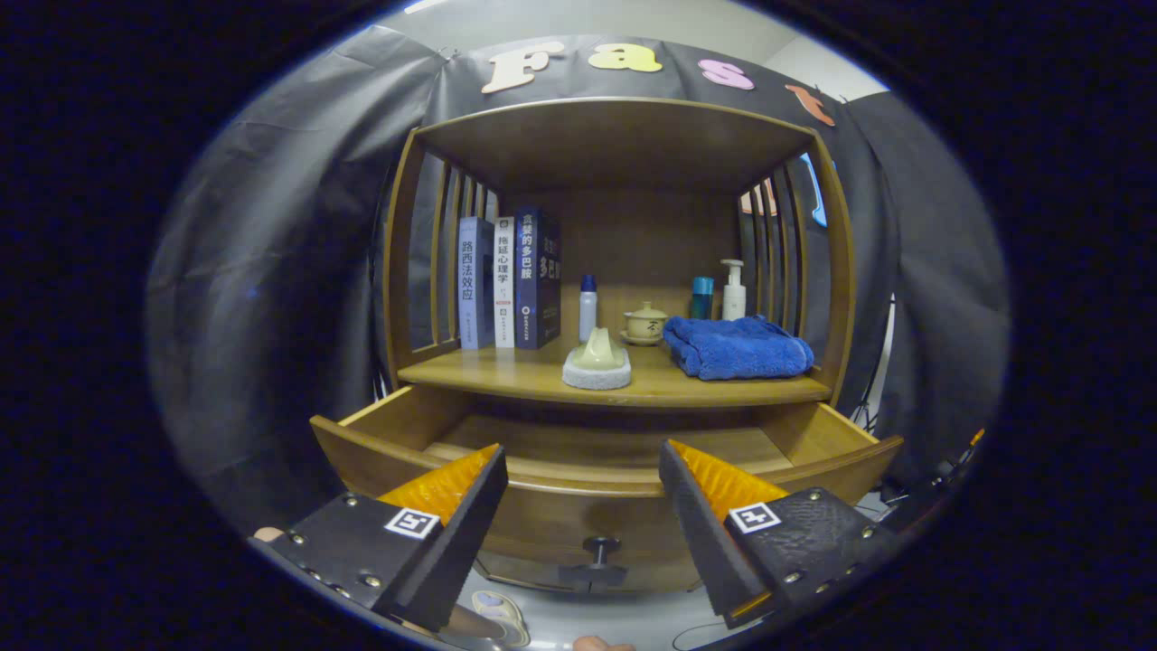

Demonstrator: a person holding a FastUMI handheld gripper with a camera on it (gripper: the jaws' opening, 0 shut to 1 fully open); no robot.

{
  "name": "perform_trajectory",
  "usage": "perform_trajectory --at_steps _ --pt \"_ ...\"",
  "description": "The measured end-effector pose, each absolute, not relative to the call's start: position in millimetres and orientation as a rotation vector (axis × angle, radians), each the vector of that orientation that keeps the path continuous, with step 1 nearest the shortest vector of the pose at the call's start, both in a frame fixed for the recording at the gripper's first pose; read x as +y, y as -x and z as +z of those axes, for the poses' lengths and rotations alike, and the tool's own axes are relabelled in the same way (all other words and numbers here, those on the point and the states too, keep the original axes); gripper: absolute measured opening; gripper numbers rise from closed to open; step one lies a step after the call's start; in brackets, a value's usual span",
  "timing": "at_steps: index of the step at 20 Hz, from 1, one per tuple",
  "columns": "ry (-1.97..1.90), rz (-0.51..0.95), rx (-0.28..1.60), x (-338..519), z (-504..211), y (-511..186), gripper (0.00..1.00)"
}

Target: Pull open the drawer, take out the items inside it, and place them on the countertop above the cabinet.

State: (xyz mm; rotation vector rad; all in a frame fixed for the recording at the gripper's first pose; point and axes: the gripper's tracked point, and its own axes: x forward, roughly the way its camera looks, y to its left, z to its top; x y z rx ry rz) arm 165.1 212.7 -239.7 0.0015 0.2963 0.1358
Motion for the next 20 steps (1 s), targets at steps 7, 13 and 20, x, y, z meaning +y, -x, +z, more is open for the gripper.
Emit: perform_trajectory --at_steps 7,13,20 --pt "0.032 0.091 0.309 209.5 -255.7 -156.6 1.0" --pt "0.06 0.086 0.337 211.3 -272.1 -157.8 1.0" --pt "0.076 0.053 0.321 211.1 -271.2 -160.6 0.98"
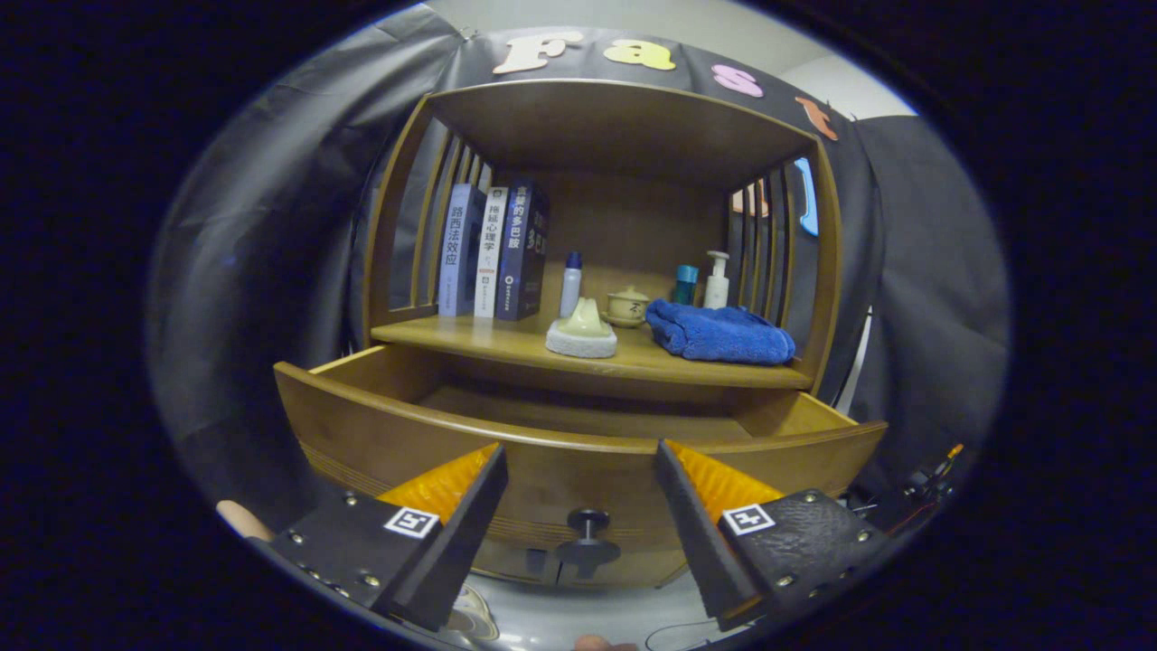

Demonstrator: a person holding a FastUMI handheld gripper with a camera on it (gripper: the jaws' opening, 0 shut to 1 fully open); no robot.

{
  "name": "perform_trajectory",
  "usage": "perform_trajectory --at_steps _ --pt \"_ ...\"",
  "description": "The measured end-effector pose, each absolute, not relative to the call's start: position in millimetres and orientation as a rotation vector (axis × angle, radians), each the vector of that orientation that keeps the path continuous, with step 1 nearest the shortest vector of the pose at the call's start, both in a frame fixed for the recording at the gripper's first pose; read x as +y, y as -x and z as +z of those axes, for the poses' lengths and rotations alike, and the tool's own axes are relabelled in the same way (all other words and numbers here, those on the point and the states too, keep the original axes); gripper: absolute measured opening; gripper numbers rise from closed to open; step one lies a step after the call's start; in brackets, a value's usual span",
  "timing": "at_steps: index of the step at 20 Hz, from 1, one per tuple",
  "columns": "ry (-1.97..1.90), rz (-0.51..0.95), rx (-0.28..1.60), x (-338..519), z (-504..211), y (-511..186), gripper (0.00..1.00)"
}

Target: Pull open the drawer, take out the items inside it, and place them on the countertop above the cabinet.

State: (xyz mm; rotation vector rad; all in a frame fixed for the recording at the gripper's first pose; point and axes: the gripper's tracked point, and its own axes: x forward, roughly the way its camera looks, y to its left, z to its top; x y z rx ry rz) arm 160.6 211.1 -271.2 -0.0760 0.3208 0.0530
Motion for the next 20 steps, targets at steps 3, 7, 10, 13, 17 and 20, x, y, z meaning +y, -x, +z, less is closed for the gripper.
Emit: perform_trajectory --at_steps 3,7,10,13,17,20 --pt "0.049 0.052 0.365 211.2 -287.0 -151.8 0.98" --pt "0.016 0.015 0.374 201.5 -291.1 -158.9 0.98" --pt "0.001 0.015 0.358 202.6 -288.6 -162.6 0.98" --pt "0.019 0.02 0.354 201.9 -290.0 -163.5 0.98" --pt "0.015 0.019 0.359 202.9 -292.8 -176.3 0.98" --pt "0.017 0.019 0.368 204.2 -295.0 -190.4 0.98"
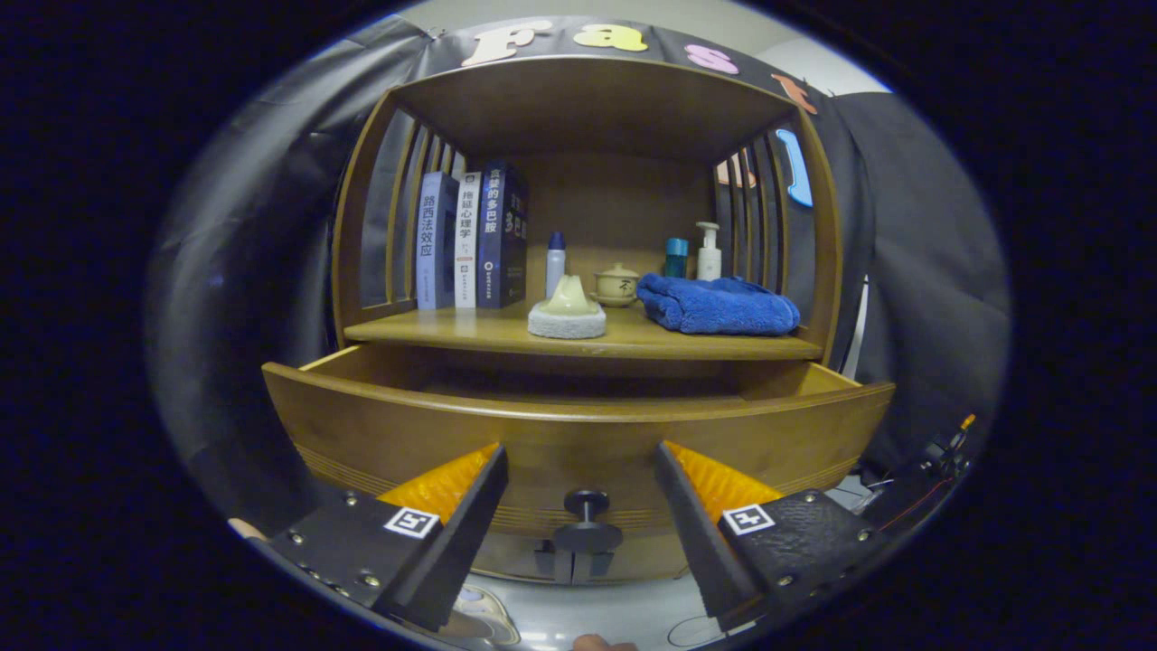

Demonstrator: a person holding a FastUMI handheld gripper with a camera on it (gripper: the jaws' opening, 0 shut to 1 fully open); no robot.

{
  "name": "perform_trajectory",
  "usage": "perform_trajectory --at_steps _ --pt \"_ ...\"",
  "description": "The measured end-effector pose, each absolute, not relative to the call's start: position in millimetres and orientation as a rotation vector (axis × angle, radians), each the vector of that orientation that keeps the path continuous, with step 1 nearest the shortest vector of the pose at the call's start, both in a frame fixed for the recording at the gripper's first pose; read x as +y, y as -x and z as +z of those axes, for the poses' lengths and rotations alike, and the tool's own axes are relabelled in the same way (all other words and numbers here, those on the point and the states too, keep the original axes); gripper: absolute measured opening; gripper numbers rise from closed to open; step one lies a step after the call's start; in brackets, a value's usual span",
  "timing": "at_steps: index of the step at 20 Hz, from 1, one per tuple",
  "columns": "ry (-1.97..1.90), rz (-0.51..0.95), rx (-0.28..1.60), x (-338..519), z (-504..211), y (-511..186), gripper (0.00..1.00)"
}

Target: Pull open the drawer, take out the items inside it, and place them on the countertop above the cabinet.

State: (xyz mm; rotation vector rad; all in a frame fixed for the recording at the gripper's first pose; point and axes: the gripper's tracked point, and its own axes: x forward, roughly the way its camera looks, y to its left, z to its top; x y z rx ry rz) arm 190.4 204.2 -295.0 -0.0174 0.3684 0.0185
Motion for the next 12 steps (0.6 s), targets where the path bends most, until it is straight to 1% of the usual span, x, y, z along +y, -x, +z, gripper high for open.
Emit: perform_trajectory --at_steps 12 --pt "0.103 0.022 0.362 206.2 -306.7 -239.9 0.99"
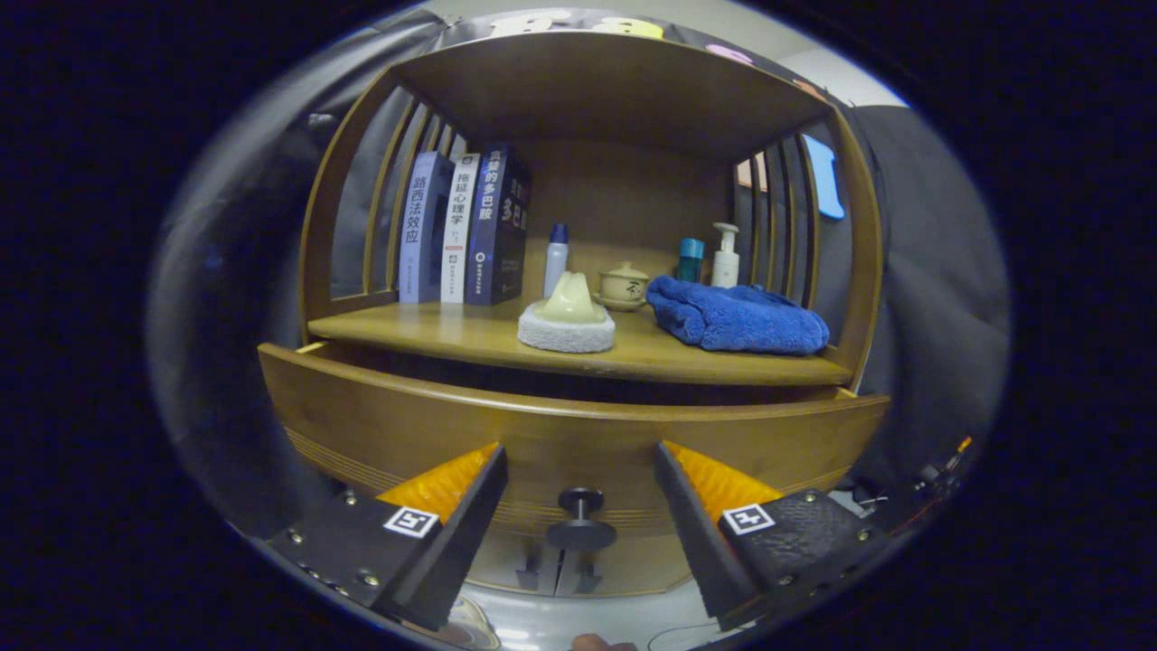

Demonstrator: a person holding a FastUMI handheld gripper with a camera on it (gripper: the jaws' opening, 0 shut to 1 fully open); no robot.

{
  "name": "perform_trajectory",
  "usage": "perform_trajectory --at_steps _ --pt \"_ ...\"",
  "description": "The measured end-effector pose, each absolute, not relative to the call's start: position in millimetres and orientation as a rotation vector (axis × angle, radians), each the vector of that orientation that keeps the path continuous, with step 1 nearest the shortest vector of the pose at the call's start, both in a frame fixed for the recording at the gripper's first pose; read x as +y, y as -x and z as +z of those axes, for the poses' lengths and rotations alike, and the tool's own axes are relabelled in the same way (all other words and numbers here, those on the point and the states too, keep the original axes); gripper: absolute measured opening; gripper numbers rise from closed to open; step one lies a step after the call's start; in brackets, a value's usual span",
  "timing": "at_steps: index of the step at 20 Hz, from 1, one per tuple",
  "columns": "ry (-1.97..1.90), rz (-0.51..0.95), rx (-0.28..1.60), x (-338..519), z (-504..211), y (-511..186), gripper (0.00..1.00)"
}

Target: Pull open the drawer, take out the items inside it, and place them on the countertop above the cabinet.

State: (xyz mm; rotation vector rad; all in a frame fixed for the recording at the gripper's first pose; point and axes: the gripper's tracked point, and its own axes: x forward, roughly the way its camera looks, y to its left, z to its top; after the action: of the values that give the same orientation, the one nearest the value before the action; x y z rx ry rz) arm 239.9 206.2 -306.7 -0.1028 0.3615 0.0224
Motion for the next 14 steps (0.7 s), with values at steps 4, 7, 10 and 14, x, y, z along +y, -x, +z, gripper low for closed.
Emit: perform_trajectory --at_steps 4,7,10,14 --pt "0.113 0.023 0.362 206.9 -309.4 -249.2 0.99" --pt "0.108 0.022 0.368 207.7 -310.6 -257.2 0.99" --pt "0.107 0.022 0.371 208.3 -311.8 -264.3 0.99" --pt "0.112 0.023 0.372 203.8 -313.7 -267.6 0.99"
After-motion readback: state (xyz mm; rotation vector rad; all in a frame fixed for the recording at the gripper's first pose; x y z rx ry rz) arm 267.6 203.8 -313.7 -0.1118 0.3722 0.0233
